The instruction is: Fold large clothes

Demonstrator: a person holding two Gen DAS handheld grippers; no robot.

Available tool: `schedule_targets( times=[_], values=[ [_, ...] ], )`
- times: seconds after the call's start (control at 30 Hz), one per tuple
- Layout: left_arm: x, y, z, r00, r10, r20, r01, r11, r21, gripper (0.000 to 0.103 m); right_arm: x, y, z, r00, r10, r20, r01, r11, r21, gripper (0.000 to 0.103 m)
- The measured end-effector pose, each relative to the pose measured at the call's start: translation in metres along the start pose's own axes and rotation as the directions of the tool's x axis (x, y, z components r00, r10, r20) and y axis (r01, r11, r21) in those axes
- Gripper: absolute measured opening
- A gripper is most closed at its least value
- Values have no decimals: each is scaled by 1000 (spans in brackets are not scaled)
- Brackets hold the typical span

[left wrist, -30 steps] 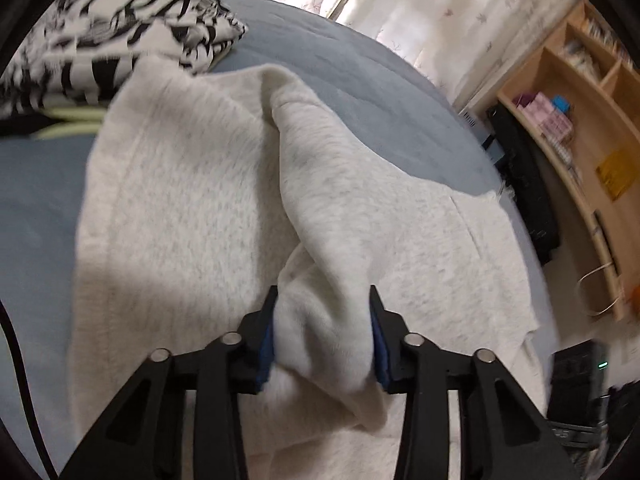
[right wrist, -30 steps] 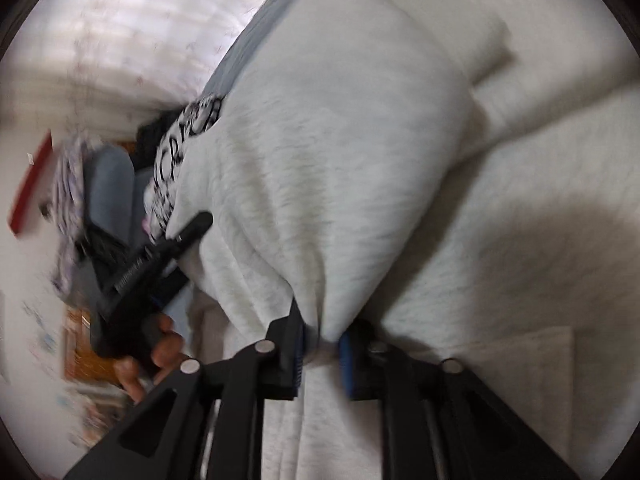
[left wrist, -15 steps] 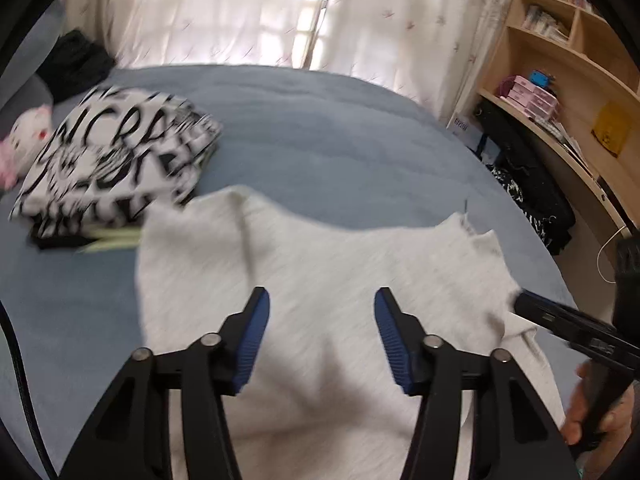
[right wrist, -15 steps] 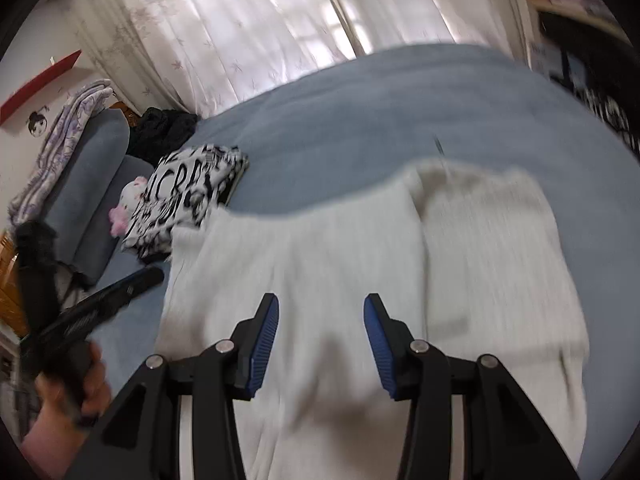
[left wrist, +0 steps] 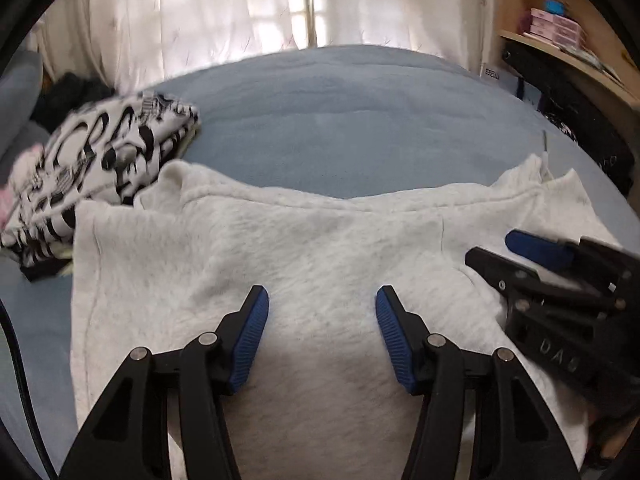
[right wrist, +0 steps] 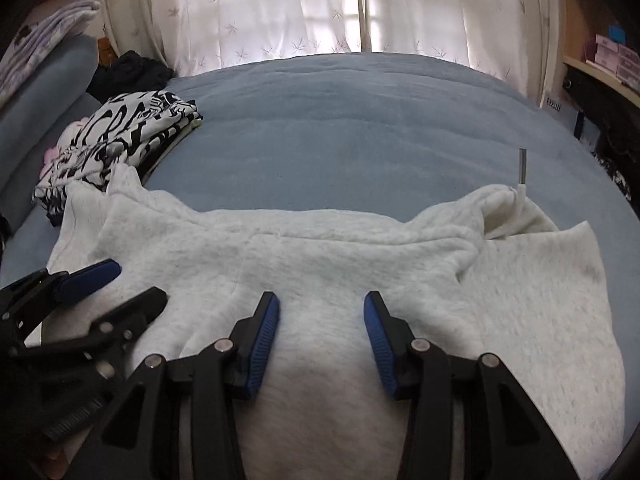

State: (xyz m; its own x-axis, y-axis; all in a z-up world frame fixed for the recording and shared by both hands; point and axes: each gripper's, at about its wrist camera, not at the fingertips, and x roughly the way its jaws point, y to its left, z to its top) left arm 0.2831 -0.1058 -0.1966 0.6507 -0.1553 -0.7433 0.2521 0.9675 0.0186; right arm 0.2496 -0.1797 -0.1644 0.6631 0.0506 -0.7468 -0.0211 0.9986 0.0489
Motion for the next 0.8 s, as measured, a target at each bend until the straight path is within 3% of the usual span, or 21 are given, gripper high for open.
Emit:
schedule_targets(
  times=[0.23,0.3,0.4,0.5,0.67,0.8],
  values=[
    [-26,16,1,996,-88,-20,86,993,-82,55,-30,-10,0,998,55,-33,-52,995,87,45],
    [-43,16,-7,993,-121,-15,119,991,-67,67,-49,-11,-10,995,87,-40,-82,991,104,45],
    [-56,15,-25,987,-155,-41,153,987,-51,72,-68,-8,-30,992,110,-56,-105,990,94,46],
    [-52,15,-52,987,-134,-88,130,990,-52,72,-72,1,-51,991,101,-91,-94,993,69,46],
    [-59,21,-66,986,-123,-112,117,991,-57,72,-75,16,-74,988,58,-141,-54,998,35,47],
    [-74,26,-79,981,-129,-148,119,990,-74,72,-83,9,-86,972,108,-209,-83,989,124,46]
  ],
)
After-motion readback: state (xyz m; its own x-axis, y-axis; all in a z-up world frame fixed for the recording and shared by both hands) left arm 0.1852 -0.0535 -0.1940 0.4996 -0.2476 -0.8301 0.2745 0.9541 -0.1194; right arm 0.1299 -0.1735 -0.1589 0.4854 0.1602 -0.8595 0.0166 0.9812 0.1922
